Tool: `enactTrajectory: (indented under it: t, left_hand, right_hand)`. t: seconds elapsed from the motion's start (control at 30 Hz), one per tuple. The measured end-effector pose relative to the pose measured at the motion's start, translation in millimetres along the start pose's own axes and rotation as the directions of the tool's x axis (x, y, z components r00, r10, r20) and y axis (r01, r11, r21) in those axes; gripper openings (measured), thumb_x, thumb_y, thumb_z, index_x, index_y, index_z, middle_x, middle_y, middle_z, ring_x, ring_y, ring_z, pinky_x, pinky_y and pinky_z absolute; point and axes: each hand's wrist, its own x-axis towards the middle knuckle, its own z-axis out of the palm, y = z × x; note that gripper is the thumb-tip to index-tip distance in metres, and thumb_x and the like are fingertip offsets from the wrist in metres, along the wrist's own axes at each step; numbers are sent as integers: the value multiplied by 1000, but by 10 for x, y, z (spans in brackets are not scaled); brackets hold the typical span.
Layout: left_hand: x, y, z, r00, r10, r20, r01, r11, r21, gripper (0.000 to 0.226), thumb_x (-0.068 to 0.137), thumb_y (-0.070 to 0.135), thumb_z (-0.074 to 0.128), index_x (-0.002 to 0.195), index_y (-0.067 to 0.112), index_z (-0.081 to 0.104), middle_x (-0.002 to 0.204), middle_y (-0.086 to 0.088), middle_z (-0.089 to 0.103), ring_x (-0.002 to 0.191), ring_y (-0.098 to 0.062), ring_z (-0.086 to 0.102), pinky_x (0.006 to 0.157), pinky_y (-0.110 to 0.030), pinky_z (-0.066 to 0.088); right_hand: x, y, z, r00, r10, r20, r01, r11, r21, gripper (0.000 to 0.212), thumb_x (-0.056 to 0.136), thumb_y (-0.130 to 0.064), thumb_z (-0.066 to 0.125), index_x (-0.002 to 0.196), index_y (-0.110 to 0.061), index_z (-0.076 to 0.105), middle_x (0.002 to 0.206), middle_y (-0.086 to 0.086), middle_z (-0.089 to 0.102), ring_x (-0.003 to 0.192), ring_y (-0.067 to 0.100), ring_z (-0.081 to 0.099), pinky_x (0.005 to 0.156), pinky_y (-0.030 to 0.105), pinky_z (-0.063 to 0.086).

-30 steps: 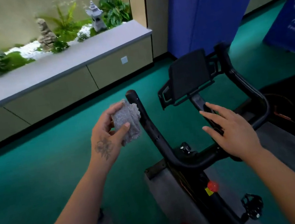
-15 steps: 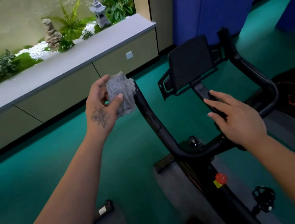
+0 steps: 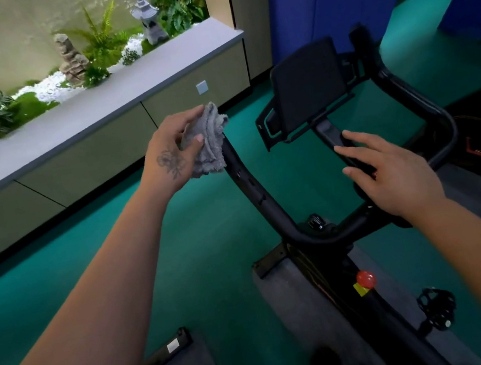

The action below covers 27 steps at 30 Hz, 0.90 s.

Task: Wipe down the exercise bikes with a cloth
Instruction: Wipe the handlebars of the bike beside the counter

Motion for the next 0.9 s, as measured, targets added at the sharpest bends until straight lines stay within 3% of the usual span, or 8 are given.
enactTrajectory:
  t: [0.13, 0.27, 0.5, 0.6, 0.7, 0.77, 0.83, 0.9]
  left_hand:
    - [84, 29, -49, 991, -90, 104, 108, 977, -183, 45, 104, 7, 65, 141, 32, 69, 137, 2, 71, 119, -22, 70, 106, -50, 58]
    - [72, 46, -35, 980, -127, 150, 166, 944, -286, 37, 109, 13, 60, 140, 29, 70, 128, -4, 75, 108, -28, 77, 92, -53, 65]
    - [-27, -62, 35, 961, -227, 158, 273, 871, -409, 34, 112, 14, 54, 144, 19, 64, 116, -20, 76, 77, -33, 80, 58, -39, 65]
    - [52, 12, 51, 969, -210, 132, 245, 897, -369, 33, 112, 17, 55, 143, 22, 66, 121, -14, 74, 83, -34, 80, 61, -47, 67]
    - [126, 139, 79, 995, -54, 82, 67, 984, -163, 33, 111, 26, 57, 143, 25, 67, 129, -5, 68, 91, -24, 75, 64, -40, 65]
    - [103, 135, 113, 994, 62, 85, -62, 998, 0, 35, 111, 27, 57, 144, 23, 66, 135, -3, 64, 114, -16, 64, 96, -39, 59]
    - [37, 65, 143, 993, 99, 64, -101, 994, 38, 36, 109, 27, 60, 144, 23, 66, 138, -2, 62, 127, -11, 54, 111, -24, 43]
    - [-60, -14, 152, 997, 77, 5, -77, 997, 29, 38, 106, 24, 64, 144, 26, 66, 138, 1, 61, 124, -8, 53, 105, -11, 38]
  right_hand:
    - [-7, 5, -3, 1000, 14, 0, -14, 1000, 13, 42, 103, -46, 59, 145, -41, 59, 162, -27, 37, 97, 19, 69, 91, 42, 56]
    - [-14, 0, -13, 1000, 22, 2, -22, 1000, 22, 41, 103, -47, 59, 144, -43, 59, 162, -28, 37, 74, 9, 64, 86, 41, 56]
    - [-4, 7, -19, 1000, 16, 12, -17, 999, 28, 41, 103, -47, 58, 144, -43, 59, 162, -29, 37, 70, 7, 62, 85, 38, 54]
    - [-5, 9, -17, 1000, 20, 17, -20, 999, 26, 41, 103, -47, 59, 144, -43, 59, 161, -29, 36, 77, 8, 64, 88, 41, 55]
    - [-4, -4, -26, 999, 30, 23, -31, 999, 27, 41, 103, -46, 59, 144, -43, 59, 161, -29, 36, 94, 14, 69, 91, 42, 55]
    - [-8, -2, -22, 999, 29, 19, -29, 999, 30, 41, 103, -46, 59, 144, -43, 59, 161, -29, 37, 94, 15, 69, 92, 45, 56]
    - [-13, 8, -17, 999, 28, 16, -29, 999, 35, 40, 103, -46, 59, 144, -43, 59, 161, -29, 37, 90, 13, 67, 92, 44, 55]
    - [-15, 24, -13, 1000, 27, 15, -28, 999, 44, 40, 103, -46, 59, 143, -42, 60, 161, -29, 37, 84, 7, 62, 90, 42, 54]
